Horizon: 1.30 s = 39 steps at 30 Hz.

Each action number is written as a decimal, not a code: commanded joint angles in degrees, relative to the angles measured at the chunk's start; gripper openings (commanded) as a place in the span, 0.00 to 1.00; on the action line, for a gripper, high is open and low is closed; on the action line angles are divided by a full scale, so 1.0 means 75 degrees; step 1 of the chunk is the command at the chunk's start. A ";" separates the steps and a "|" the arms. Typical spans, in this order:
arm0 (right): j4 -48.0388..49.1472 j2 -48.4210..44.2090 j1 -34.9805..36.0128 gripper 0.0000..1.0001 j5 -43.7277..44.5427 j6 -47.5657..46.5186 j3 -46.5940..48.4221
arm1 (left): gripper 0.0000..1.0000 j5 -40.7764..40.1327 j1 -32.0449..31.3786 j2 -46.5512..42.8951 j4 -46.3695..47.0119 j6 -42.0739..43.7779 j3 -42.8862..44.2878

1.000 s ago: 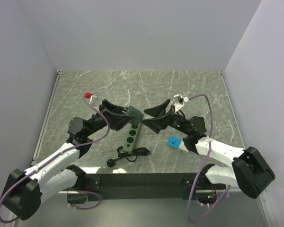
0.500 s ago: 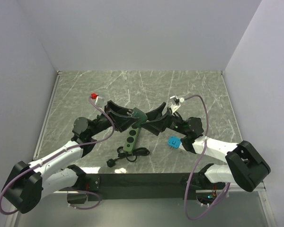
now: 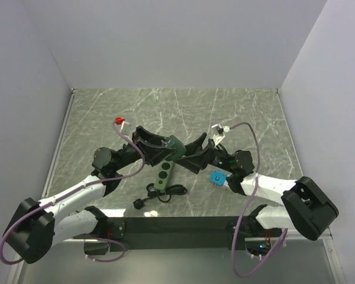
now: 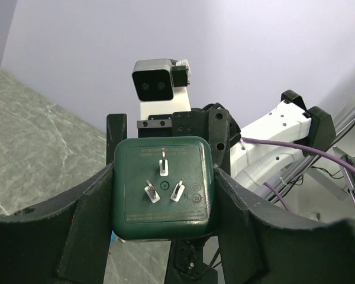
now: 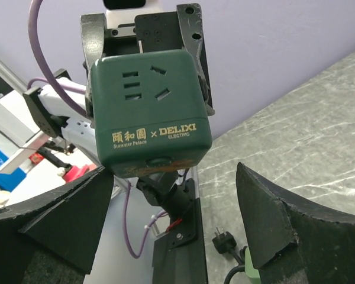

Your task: Insert the plug

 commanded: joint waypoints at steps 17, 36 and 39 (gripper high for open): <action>0.3333 -0.0621 0.0135 0.94 0.0493 -0.1090 0.0067 | 0.01 -0.0169 -0.0319 -0.0056 0.1658 -0.0634 -0.0080; 0.3345 -0.1219 0.0347 0.94 0.0845 -0.1922 0.0114 | 0.01 -0.0345 -0.0483 0.0565 0.2572 -0.0927 -0.0162; 0.3345 -0.1254 0.0370 0.94 0.0857 -0.1922 0.0184 | 0.01 -0.0345 -0.0495 0.0635 0.2619 -0.0939 -0.0150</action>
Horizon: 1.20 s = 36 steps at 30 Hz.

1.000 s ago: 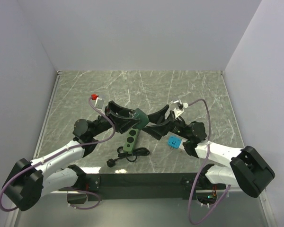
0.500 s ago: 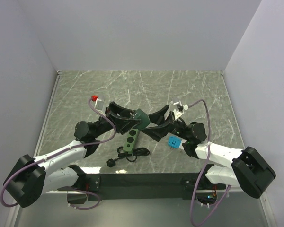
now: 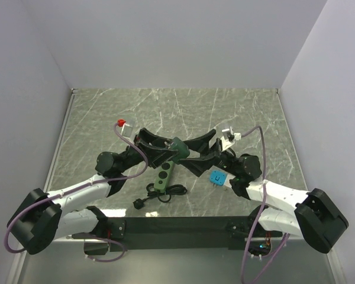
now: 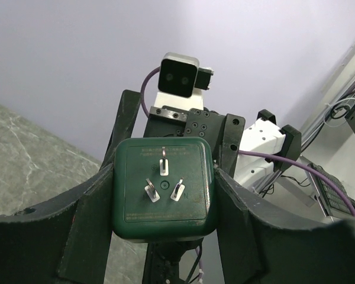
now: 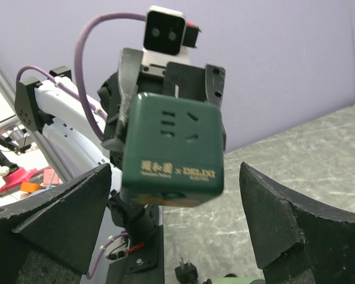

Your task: Insert the plug

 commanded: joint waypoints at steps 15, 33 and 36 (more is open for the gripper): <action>0.3392 0.0158 0.0305 0.75 0.0113 -0.0092 0.0348 | 0.01 -0.0176 -0.0187 0.0388 0.1287 0.0014 0.0174; 0.0266 -0.1165 0.0070 0.00 0.1085 -0.1462 0.0394 | 0.91 -0.2015 -0.0199 -0.1018 -0.2473 0.1888 0.0315; -0.0299 -0.1610 0.0000 0.00 0.1227 -0.1744 0.0383 | 0.99 -0.2496 -0.0175 -0.1347 -0.3142 0.2183 0.0315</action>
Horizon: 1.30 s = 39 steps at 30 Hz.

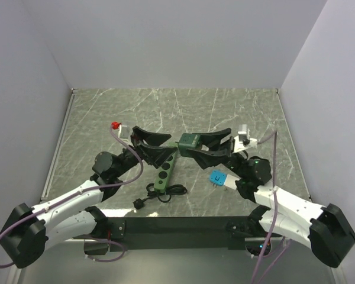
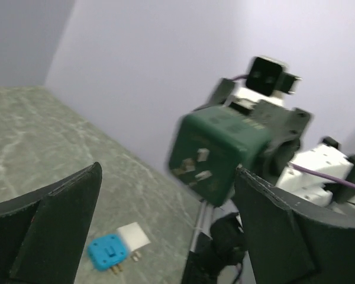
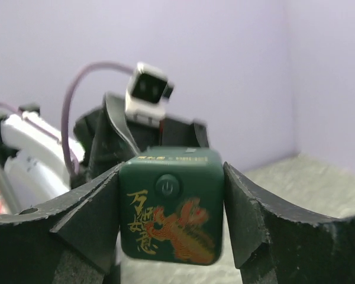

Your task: Insert the plug

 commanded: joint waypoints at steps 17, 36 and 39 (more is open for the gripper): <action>-0.2074 -0.0369 -0.0544 0.00 0.0598 -0.1091 0.0486 | 0.98 -0.3209 0.0084 -0.1771 -0.1833 0.1329 -0.1427; -0.3306 -0.0029 -0.1072 0.00 0.1536 -0.1466 0.0603 | 0.57 -0.4406 -0.0607 0.0383 -0.2327 0.0650 -0.2190; -0.3317 -0.0053 -0.1166 0.00 0.1466 -0.1466 0.0533 | 0.60 -0.4289 -0.0724 0.0698 -0.2431 0.0673 -0.1991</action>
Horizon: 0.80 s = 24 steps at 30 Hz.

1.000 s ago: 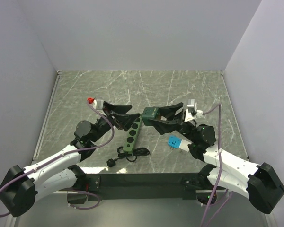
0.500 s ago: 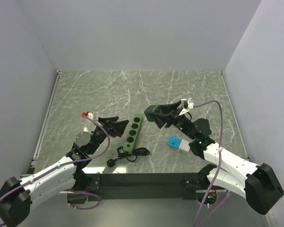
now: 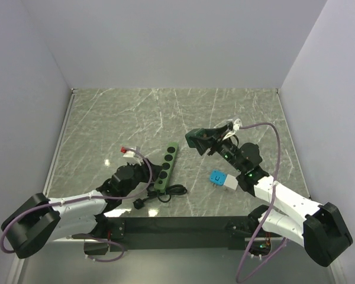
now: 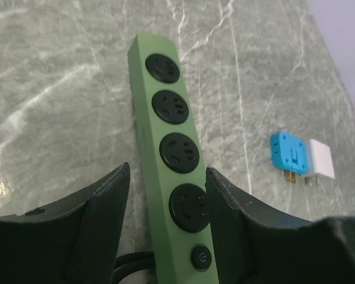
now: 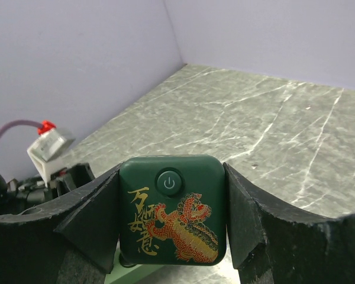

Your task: Insert the plug

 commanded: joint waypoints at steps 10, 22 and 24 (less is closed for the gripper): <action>0.0466 -0.0675 -0.0377 0.00 0.0049 -0.0125 -0.0332 | 0.73 -0.0830 -0.0680 0.1783 -0.1178 0.0071 0.1890; 0.0981 -0.1261 -0.0904 0.00 -0.0454 0.0179 -0.0999 | 0.77 -0.3557 -0.1582 0.3880 -0.4776 0.0248 0.4702; 0.1145 -0.1332 -0.0986 0.00 -0.0571 0.0237 -0.1082 | 0.77 -0.3969 -0.1688 0.4301 -0.5442 0.0060 0.5123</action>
